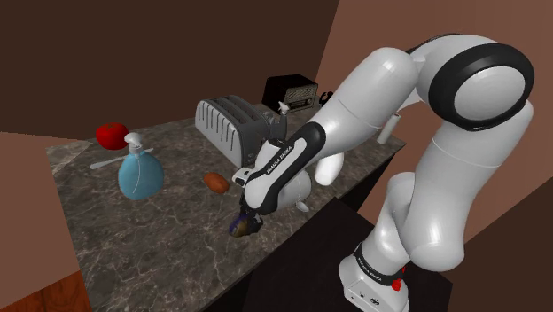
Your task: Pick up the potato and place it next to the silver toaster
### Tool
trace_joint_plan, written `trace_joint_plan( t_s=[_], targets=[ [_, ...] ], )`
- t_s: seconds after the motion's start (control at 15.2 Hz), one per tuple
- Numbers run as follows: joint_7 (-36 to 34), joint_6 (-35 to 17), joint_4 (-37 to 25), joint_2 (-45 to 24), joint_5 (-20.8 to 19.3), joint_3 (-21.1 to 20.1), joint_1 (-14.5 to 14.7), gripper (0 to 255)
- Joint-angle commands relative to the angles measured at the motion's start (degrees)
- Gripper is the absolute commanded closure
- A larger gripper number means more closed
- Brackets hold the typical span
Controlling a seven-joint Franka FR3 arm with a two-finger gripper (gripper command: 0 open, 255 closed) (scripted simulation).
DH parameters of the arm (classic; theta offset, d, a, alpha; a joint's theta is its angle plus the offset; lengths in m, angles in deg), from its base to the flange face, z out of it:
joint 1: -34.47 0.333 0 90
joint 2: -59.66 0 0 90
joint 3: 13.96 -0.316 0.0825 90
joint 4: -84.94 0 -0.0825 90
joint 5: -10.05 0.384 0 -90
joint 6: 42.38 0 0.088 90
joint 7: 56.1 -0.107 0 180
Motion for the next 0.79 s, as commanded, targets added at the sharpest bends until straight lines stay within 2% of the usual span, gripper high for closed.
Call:
trace_joint_plan(
  t_s=[0.0, 0.4, 0.73],
  targets=[
    [-3.2, 1.2, 0.7, 2.1, -3.9, 1.4, 0.7, 255],
    [-12.0, 5.7, 2.0, 8.6, -14.6, 3.4, 0.5, 255],
    [-17.0, 10.1, 2.3, 13.5, -20.7, 3.2, -1.1, 255]
  ],
)
